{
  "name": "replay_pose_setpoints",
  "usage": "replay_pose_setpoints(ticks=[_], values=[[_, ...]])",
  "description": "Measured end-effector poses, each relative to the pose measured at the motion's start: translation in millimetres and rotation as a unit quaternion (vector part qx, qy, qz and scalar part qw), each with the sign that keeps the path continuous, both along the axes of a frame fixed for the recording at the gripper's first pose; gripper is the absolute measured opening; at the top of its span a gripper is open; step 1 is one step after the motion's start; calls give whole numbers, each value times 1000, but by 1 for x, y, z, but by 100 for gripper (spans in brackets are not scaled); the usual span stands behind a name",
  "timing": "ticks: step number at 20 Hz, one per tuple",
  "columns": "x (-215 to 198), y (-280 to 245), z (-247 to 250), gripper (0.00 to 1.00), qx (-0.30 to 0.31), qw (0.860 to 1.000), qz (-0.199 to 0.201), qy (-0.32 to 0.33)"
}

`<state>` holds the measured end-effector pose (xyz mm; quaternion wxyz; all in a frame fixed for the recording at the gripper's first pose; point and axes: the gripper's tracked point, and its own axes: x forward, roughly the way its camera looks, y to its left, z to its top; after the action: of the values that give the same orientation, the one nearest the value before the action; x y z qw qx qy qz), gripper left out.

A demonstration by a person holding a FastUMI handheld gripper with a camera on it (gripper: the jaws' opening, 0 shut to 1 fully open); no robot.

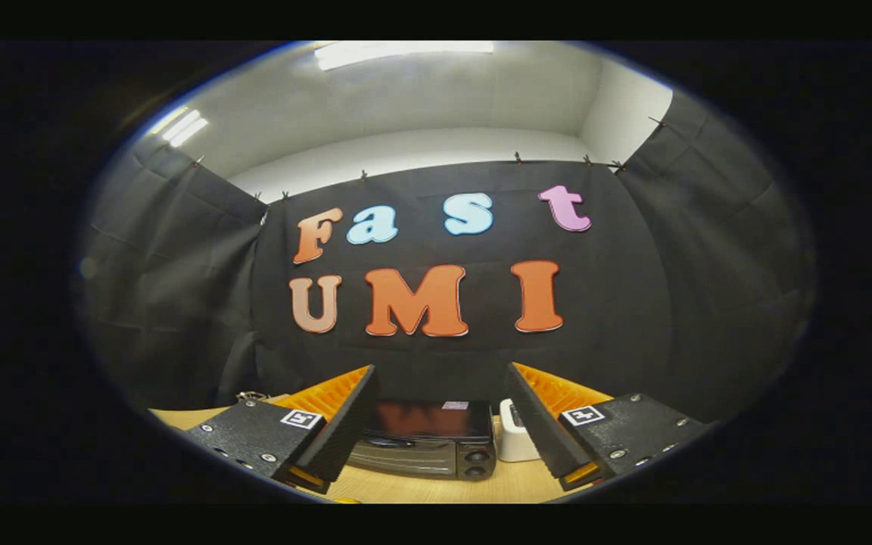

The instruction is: Open the toaster oven, put the food inside, and close the toaster oven door.

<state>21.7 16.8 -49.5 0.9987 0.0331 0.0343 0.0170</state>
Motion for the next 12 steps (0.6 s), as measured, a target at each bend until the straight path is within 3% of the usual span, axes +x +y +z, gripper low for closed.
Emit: replay_pose_setpoints(ticks=[6,12], values=[[17,24,-41,99,-15,999,11,31],[46,77,-109,99,-25,994,46,94]])
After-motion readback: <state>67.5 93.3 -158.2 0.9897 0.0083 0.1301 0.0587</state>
